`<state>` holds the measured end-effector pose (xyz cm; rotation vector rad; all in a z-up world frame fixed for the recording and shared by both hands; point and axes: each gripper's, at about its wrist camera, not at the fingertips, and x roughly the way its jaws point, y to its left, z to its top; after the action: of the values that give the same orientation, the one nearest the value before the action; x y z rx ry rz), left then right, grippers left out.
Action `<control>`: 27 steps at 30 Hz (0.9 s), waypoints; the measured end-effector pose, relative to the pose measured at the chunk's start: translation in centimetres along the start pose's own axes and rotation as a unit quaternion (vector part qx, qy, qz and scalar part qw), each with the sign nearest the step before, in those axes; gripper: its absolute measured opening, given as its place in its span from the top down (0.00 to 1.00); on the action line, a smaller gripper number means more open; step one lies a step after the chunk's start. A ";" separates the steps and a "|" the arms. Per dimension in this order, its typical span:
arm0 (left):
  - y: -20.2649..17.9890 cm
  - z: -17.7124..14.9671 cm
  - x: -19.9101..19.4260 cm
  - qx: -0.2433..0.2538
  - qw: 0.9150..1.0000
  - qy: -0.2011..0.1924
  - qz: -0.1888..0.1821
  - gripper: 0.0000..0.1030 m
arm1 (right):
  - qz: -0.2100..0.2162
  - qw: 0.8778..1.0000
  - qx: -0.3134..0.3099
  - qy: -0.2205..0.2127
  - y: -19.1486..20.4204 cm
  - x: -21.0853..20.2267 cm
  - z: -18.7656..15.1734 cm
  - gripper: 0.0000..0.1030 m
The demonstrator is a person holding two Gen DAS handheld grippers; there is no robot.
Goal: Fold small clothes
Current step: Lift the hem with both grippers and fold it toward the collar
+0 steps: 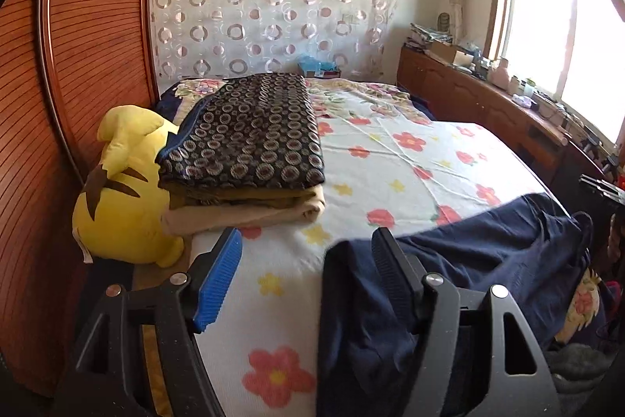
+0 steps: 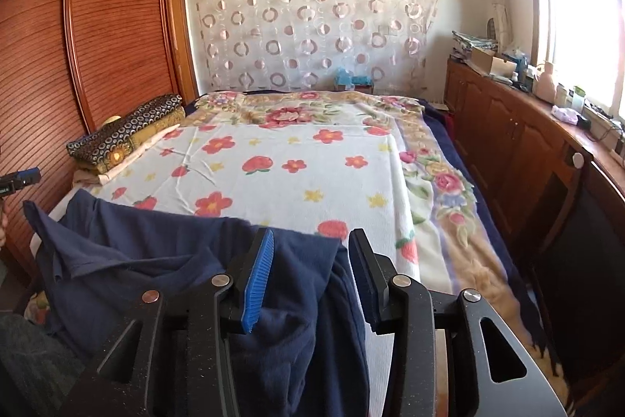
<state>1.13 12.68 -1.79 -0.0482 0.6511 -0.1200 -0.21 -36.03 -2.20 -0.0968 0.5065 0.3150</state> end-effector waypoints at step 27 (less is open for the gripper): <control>-3.0 -3.0 8.8 0.025 0.989 0.125 -0.072 0.45 | -0.004 0.996 -0.024 0.083 0.4 7.9 2.5 0.54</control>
<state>5.96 8.55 -9.19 -0.0312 0.8949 -0.2847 7.38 -33.04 -3.90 -0.1734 0.6637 0.3139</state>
